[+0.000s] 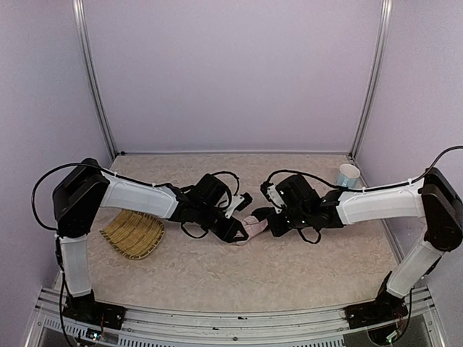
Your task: Put away the umbrella
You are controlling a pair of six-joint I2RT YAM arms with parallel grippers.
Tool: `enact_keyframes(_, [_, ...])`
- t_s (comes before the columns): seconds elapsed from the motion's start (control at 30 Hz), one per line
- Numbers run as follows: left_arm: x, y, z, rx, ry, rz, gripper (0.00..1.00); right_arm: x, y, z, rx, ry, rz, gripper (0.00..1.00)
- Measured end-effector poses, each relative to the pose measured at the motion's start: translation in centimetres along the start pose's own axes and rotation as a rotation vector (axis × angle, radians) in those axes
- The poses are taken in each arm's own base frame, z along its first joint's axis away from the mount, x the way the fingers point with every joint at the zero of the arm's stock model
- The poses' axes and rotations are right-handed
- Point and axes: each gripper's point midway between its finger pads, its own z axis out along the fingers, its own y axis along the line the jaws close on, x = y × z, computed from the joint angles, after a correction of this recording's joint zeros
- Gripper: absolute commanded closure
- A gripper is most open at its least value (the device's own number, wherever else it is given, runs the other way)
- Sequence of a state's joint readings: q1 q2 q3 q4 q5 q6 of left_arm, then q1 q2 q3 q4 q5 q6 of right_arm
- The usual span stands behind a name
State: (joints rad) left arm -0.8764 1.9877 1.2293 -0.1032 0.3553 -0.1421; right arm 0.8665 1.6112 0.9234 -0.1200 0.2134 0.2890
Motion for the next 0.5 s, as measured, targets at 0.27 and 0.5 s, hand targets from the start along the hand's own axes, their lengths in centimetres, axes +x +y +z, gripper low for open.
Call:
enact_keyframes(0.27, [0.2,0.0,1.1,-0.020,0.032,0.109,1.00,1.1,-2.1,-0.2,-0.218,0.106,0.098,1.00])
enact_keyframes(0.5, [0.8,-0.4,1.4,-0.039,0.064,0.199,1.00,2.5,-2.4,-1.0,-0.334,0.182,0.157,0.99])
